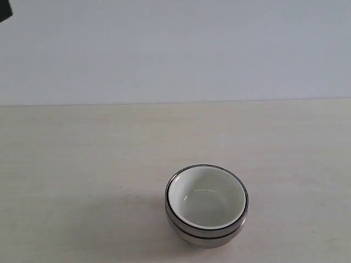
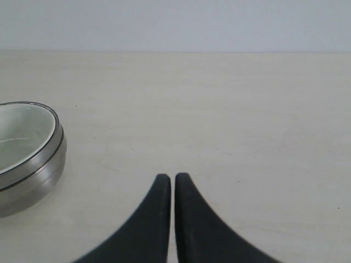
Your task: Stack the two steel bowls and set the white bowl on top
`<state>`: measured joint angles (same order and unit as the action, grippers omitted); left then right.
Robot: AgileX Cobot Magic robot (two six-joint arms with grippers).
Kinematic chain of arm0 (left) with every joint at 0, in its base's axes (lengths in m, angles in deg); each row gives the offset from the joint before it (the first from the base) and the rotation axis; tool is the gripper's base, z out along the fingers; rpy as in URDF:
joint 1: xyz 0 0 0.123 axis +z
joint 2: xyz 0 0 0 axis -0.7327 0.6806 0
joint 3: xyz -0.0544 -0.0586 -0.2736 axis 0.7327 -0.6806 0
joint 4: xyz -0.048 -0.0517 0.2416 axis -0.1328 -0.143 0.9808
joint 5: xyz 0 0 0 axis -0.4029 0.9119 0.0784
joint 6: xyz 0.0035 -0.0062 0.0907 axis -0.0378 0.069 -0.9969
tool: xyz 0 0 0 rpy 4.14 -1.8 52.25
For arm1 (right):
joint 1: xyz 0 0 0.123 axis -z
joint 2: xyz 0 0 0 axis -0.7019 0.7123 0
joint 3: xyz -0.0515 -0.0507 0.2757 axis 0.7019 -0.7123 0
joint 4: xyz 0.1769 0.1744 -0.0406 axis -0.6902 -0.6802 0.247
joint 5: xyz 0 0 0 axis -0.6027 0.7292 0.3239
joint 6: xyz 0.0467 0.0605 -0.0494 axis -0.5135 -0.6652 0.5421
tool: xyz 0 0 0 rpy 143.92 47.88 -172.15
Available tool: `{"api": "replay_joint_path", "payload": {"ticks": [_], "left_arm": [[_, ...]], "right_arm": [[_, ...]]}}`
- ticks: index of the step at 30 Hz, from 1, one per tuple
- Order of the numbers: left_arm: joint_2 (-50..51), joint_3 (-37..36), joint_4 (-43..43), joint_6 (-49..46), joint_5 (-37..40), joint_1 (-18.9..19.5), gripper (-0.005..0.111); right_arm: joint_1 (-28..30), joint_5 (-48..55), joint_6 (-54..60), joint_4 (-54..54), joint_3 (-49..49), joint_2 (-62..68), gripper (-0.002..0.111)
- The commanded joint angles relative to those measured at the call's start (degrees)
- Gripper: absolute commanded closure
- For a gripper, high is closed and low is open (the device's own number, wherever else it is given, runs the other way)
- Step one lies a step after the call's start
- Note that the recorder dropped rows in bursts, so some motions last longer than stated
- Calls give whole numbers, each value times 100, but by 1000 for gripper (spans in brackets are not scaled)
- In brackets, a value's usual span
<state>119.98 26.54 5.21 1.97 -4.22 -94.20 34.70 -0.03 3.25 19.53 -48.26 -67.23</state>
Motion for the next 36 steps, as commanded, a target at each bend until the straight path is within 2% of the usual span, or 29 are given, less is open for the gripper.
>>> {"api": "replay_joint_path", "payload": {"ticks": [1, 9, 22, 24, 28, 31, 36], "left_arm": [[-547, -541, 18, -8, 197, 20, 103], [-711, -1762, 18, -8, 321, 20, 103], [-897, -1834, 18, -8, 298, 20, 103], [-983, -1834, 18, -8, 298, 133, 103], [-1258, -1834, 18, -8, 298, 658, 103], [-1526, -1834, 18, -8, 298, 1270, 103], [-2114, -1834, 18, -8, 298, 2732, 103]], "right_arm": [[15, -23, -29, 43, 3, -30, 108], [15, -23, -29, 43, 3, -30, 108], [15, -23, -29, 43, 3, -30, 108], [15, -23, -29, 43, 3, -30, 108], [15, -23, -29, 43, 3, -30, 108], [15, -23, -29, 43, 3, -30, 108], [15, -23, -29, 43, 3, -30, 108]]}}
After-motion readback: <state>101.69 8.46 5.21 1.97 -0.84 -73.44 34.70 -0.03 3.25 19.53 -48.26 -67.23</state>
